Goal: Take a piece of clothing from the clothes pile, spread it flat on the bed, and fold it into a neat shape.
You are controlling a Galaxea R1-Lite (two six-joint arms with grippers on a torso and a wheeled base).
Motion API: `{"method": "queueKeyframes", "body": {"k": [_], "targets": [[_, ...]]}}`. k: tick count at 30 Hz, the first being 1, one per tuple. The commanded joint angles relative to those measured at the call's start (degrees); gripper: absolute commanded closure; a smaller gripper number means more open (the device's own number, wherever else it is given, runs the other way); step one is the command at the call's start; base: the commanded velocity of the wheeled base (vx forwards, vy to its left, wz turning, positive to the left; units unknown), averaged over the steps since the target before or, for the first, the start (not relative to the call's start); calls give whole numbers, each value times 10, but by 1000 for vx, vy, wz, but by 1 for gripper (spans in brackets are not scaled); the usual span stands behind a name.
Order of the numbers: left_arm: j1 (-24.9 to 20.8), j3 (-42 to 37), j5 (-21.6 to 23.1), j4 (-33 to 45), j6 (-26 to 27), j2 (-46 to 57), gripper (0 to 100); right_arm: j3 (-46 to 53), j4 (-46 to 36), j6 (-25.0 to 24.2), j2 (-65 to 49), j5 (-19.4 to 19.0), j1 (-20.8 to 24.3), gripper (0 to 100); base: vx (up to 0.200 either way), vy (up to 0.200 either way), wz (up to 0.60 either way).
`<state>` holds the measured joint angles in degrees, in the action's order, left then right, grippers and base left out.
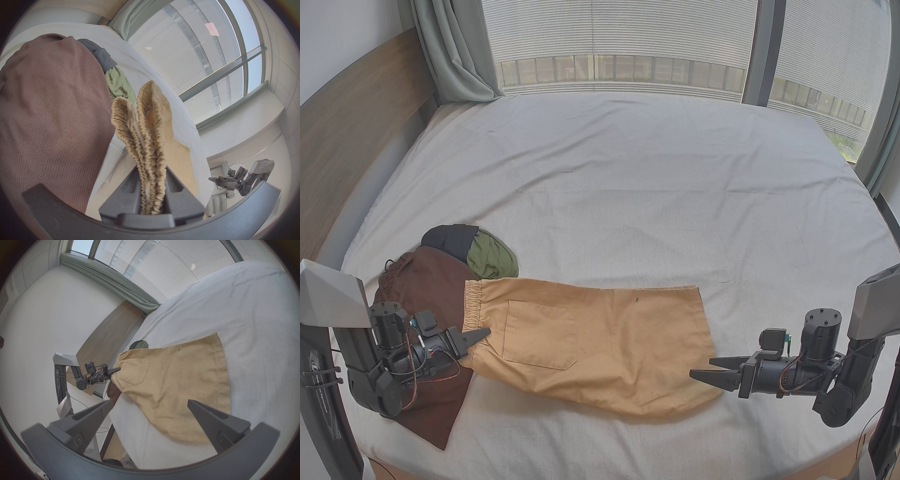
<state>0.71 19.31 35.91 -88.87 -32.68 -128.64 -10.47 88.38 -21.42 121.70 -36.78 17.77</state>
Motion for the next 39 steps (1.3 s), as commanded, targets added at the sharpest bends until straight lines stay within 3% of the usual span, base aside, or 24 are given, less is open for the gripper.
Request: {"method": "queueKeyframes", "body": {"k": [1,17,30,39], "targets": [[13,-9,7,0,2,7,100,0,0,0,0,0,1,0,0,0,0],[47,-24,27,0,32,22,100,1,0,1,0,-1,5,0,0,0,0],[-29,-16,15,1,32,68,100,1,1,1,-5,0,5,0,0,0,0],[-82,-1,-21,1,31,85,100,-2,1,1,-11,0,2,0,0,0,0]]}}
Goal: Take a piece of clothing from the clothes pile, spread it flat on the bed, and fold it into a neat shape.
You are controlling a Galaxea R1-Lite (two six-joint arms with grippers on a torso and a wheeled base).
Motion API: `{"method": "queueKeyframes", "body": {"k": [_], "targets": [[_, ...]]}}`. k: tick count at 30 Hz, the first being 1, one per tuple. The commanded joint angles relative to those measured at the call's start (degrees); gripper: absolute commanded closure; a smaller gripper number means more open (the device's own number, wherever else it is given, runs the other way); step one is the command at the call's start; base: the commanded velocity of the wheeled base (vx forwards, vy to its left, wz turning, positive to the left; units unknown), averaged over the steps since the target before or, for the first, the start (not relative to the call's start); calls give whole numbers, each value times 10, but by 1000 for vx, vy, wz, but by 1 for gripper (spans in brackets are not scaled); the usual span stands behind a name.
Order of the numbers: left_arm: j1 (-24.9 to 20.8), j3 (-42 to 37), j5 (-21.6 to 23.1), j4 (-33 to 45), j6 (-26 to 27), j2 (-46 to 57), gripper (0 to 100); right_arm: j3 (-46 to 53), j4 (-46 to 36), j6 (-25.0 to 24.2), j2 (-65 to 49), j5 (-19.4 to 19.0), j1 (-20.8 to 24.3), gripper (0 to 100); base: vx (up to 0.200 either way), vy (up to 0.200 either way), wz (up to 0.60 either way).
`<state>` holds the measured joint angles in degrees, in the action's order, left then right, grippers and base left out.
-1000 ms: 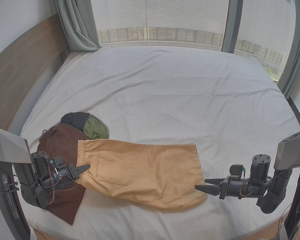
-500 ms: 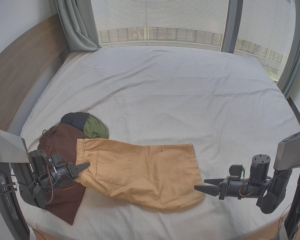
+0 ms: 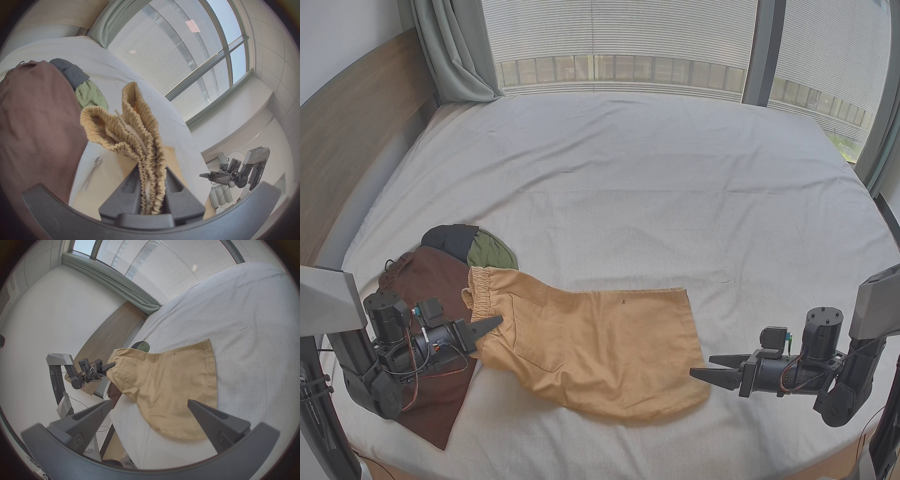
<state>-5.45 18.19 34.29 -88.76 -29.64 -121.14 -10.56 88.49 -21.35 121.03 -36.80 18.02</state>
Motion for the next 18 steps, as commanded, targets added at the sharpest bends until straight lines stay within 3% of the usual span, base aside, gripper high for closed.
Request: {"method": "queueKeyframes", "body": {"k": [1,18], "targets": [[-24,13,-5,0,0,11,100,-1,0,0,-5,0,-1,0,0,0,0],[-103,54,-5,1,-2,7,100,-1,0,0,-8,2,-2,0,0,0,0]]}}
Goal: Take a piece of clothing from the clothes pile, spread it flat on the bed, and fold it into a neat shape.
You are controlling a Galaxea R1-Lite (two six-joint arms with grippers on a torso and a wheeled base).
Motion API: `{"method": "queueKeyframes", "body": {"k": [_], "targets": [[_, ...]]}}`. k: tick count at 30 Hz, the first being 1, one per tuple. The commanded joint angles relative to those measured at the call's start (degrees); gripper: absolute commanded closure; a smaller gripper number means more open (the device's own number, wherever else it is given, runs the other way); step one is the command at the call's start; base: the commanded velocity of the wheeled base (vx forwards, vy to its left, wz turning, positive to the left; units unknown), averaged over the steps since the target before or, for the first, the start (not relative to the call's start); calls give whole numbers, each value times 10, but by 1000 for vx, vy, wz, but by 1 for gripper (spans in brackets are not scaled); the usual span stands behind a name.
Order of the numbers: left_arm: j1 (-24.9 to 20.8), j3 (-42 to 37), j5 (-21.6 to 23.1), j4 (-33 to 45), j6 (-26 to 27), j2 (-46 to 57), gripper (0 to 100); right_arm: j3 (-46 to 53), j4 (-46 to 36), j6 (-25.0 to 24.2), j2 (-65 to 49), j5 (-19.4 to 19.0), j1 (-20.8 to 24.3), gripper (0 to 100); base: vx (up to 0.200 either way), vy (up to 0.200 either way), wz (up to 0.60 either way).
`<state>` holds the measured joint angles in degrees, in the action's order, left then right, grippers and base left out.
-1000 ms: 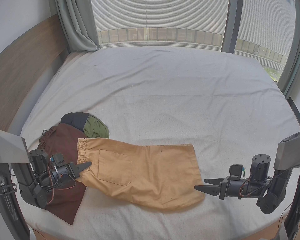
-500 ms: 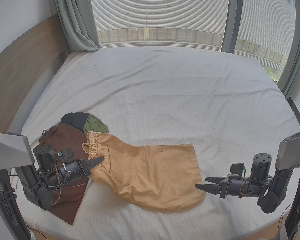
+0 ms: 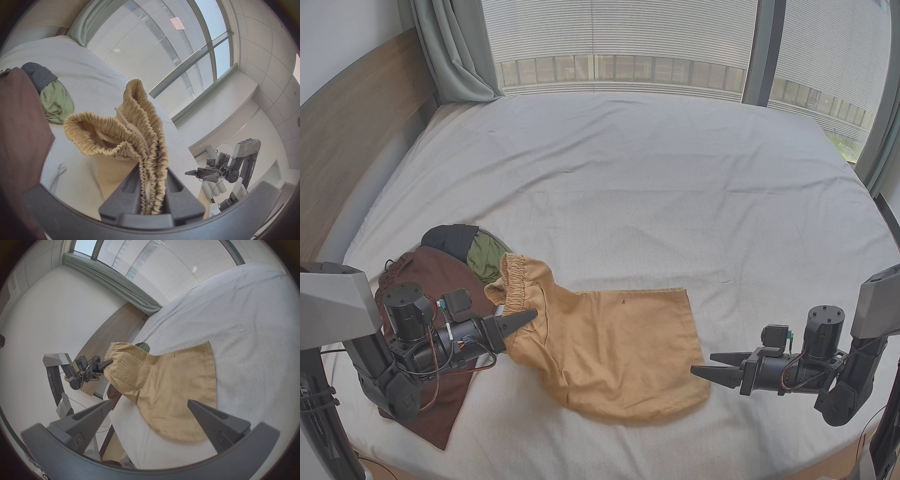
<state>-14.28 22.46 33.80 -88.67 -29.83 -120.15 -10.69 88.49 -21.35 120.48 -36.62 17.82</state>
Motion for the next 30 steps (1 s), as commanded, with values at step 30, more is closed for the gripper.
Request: {"method": "queueKeyframes", "body": {"k": [30], "targets": [[-90,69,-5,8,-15,-14,100,-1,0,0,-11,1,-1,0,0,0,0]]}}
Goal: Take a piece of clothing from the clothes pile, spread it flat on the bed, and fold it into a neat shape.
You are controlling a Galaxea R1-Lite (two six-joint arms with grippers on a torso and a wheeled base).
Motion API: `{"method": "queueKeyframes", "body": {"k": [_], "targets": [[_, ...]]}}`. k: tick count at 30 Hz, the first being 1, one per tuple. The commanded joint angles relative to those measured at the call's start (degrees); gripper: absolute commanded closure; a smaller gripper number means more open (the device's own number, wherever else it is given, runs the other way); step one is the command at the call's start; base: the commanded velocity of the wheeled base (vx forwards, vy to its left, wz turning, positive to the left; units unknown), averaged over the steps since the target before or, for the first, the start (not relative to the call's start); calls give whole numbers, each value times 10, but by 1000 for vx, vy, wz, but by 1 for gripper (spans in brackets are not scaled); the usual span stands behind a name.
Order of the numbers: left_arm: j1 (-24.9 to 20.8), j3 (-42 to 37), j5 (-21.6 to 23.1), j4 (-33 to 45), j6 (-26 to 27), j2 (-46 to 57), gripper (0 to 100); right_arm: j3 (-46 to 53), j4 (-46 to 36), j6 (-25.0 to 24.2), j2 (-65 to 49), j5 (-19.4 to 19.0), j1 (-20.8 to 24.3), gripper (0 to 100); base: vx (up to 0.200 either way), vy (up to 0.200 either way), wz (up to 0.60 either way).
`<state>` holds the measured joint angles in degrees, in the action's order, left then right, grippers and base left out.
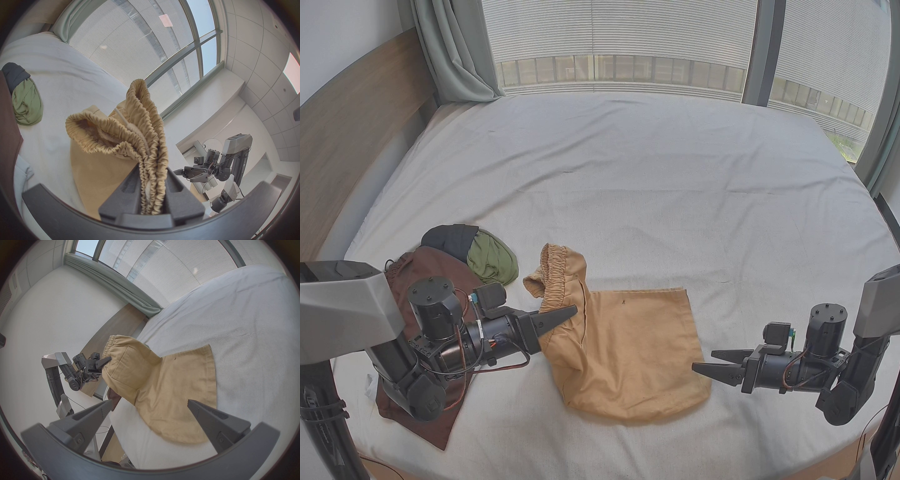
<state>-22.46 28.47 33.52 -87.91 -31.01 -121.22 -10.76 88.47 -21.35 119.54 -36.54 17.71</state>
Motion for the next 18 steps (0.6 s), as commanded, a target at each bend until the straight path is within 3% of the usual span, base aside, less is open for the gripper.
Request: {"method": "queueKeyframes", "body": {"k": [1,18], "targets": [[-12,12,-3,0,-5,-4,100,0,0,0,-3,0,0,0,0,0,0],[-65,70,-30,3,-52,-34,100,-13,0,-1,-11,19,-3,0,0,0,0]]}}
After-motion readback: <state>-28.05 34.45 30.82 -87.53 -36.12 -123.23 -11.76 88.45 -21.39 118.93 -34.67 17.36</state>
